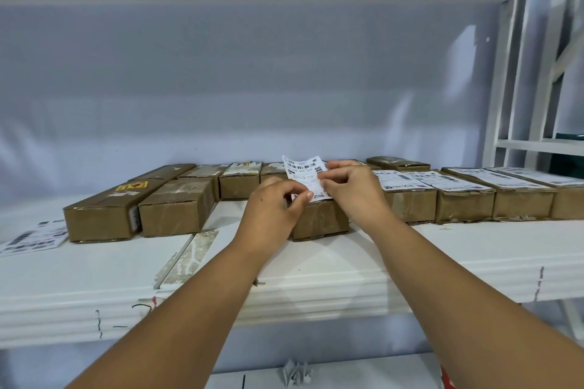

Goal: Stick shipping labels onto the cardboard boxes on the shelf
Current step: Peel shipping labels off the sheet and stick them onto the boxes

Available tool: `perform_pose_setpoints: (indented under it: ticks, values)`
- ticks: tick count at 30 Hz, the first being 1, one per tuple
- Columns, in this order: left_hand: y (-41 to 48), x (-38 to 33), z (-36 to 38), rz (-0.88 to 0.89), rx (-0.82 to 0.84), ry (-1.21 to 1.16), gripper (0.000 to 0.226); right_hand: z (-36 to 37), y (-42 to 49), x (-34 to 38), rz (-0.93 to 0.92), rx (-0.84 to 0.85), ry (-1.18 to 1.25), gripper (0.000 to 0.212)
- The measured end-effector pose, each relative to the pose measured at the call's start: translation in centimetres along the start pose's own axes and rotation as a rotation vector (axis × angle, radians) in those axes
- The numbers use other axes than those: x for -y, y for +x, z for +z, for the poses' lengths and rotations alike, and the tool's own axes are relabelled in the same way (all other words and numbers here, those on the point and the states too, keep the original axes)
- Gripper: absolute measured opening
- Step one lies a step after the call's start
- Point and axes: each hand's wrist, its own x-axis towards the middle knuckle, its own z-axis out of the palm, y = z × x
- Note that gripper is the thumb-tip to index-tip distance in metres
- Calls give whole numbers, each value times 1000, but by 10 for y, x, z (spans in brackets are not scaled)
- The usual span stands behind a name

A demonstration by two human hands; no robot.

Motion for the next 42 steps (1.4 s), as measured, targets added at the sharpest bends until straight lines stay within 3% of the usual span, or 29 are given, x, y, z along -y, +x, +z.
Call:
perform_pose_setpoints:
  ticks: [8, 17, 29, 35, 42]
  values:
    - [-2, -3, 0, 36, 45, 9, 14, 0, -2, 1, -18, 41, -73, 18]
    - [0, 6, 5, -118, 31, 29, 42, -1, -3, 3, -16, 37, -120, 19]
    - [-1, 11, 5, -84, 69, 97, 33, -4, -8, 8, -22, 23, -161, 18]
    - [-1, 12, 7, -50, 132, 149, 38, -4, -6, 8, 6, -19, -27, 20]
    - [-1, 7, 5, -94, 59, -13, 58, -6, -3, 8, 71, 29, 270, 52]
